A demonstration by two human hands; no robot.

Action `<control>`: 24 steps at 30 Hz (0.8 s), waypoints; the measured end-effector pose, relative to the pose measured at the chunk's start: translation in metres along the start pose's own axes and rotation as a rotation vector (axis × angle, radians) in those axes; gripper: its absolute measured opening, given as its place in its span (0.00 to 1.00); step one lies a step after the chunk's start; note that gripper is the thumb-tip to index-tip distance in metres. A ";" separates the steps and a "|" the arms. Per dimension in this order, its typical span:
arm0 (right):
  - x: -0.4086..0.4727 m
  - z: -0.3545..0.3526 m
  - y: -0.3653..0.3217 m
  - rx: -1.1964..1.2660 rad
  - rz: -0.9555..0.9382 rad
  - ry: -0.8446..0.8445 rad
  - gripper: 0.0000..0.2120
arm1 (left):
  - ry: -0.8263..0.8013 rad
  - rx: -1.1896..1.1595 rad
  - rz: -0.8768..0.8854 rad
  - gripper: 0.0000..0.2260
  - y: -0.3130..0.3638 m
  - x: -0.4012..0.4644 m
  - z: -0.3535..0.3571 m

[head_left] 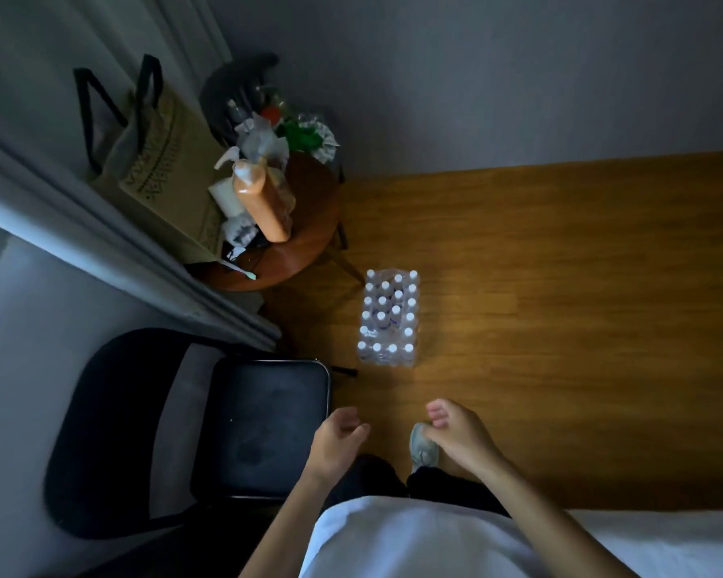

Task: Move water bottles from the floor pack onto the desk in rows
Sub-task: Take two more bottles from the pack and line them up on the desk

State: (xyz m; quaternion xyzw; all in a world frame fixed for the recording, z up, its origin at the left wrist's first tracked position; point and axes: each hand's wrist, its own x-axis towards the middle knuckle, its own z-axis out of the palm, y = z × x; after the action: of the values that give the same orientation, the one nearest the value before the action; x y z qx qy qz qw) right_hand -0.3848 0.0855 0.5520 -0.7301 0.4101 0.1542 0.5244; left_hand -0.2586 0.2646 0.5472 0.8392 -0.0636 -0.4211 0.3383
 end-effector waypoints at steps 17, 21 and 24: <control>0.170 -0.054 -0.074 0.025 0.167 0.058 0.19 | -0.180 0.016 -0.121 0.10 0.098 0.198 -0.032; 0.223 -0.055 -0.082 0.055 0.194 0.059 0.19 | -0.255 0.099 -0.137 0.07 0.111 0.258 -0.027; 0.265 -0.047 -0.082 0.029 0.170 0.038 0.19 | -0.260 0.132 -0.159 0.05 0.113 0.301 -0.020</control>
State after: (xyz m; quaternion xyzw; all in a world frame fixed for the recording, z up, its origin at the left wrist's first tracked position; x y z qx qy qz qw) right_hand -0.1684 -0.0634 0.4499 -0.6876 0.4828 0.1785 0.5121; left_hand -0.0317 0.0706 0.4261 0.8005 -0.0677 -0.5464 0.2368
